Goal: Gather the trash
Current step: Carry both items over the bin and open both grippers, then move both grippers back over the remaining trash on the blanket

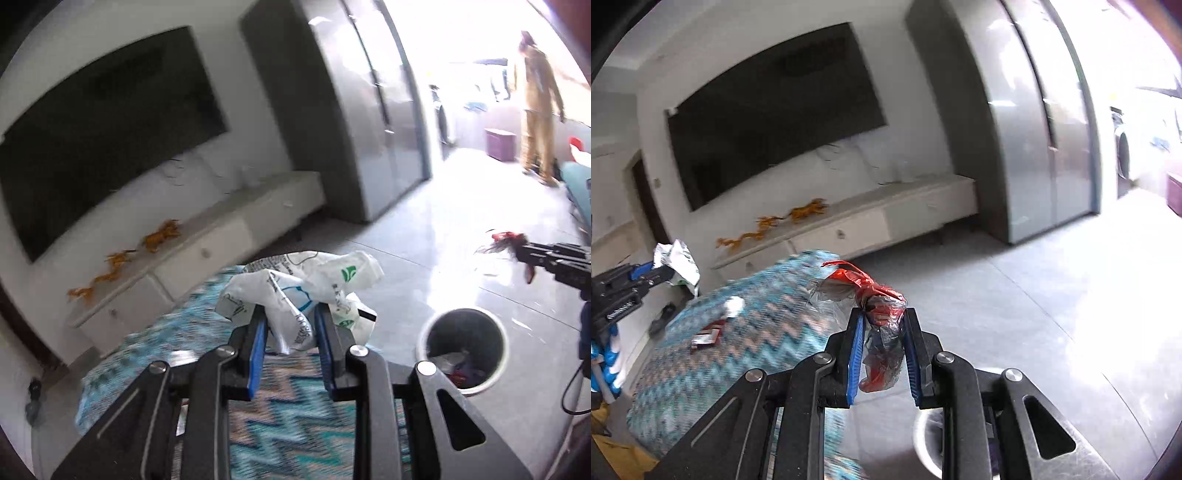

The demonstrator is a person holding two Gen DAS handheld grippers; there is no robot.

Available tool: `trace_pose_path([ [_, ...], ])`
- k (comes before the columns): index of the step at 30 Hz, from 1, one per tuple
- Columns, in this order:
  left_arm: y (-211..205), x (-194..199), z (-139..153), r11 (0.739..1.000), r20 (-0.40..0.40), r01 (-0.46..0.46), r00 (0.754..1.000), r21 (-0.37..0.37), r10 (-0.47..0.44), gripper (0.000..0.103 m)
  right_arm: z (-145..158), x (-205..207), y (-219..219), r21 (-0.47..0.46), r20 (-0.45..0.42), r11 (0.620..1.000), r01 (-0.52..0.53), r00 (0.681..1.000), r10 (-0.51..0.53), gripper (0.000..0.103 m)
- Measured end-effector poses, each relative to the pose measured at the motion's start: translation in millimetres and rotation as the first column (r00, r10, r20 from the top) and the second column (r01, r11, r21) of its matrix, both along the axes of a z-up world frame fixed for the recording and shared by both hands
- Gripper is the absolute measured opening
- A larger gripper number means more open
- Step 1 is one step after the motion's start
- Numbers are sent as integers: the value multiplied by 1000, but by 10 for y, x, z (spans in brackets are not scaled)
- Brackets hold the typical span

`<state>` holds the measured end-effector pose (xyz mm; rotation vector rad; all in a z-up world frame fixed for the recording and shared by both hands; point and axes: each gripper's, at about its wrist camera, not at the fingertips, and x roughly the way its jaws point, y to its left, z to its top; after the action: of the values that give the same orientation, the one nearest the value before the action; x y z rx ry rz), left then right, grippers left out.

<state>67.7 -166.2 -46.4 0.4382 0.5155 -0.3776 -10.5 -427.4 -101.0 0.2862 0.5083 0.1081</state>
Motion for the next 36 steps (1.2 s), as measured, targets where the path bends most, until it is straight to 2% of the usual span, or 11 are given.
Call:
trace_pose_path([
  [4, -558, 82, -201, 995, -87, 102, 991, 17, -100, 24, -290, -24, -302, -21, -77, 997, 78, 994, -79, 20],
  [8, -1168, 213, -504, 983, -229, 183, 957, -7, -179, 25, -657, 14, -558, -16, -174, 993, 113, 978, -114, 20],
  [12, -1686, 392, -918, 980, -361, 197, 912, -31, -195, 27, -1090, 170, -675, -20, -286, 991, 132, 949, -132, 20],
  [18, -2140, 599, -1480, 983, -499, 175, 849, -49, -176, 28, -1621, 322, -872, -4, -400, 987, 162, 904, -151, 20],
  [20, -2215, 631, -1571, 982, -519, 178, 835, -57, -181, 32, -1739, 376, -896, -5, -428, 986, 165, 891, -152, 20],
  [23, -2227, 658, -1635, 981, -544, 173, 817, -86, -192, 45, -1872, 420, -912, -8, -456, 986, 164, 877, -150, 21],
  [25, -2218, 669, -1632, 980, -544, 169, 815, -102, -197, 54, -1933, 423, -904, -14, -471, 986, 165, 869, -153, 23],
  [29, -2131, 665, -1605, 979, -544, 163, 814, -119, -202, 55, -1972, 434, -898, -23, -483, 984, 178, 860, -166, 48],
  [32, -2016, 679, -1575, 977, -542, 157, 814, -142, -210, 55, -1976, 438, -861, -39, -486, 981, 189, 855, -184, 57],
  [36, -1844, 644, -1379, 971, -482, 156, 846, -181, -226, 55, -1806, 381, -821, -67, -451, 975, 210, 866, -218, 72],
])
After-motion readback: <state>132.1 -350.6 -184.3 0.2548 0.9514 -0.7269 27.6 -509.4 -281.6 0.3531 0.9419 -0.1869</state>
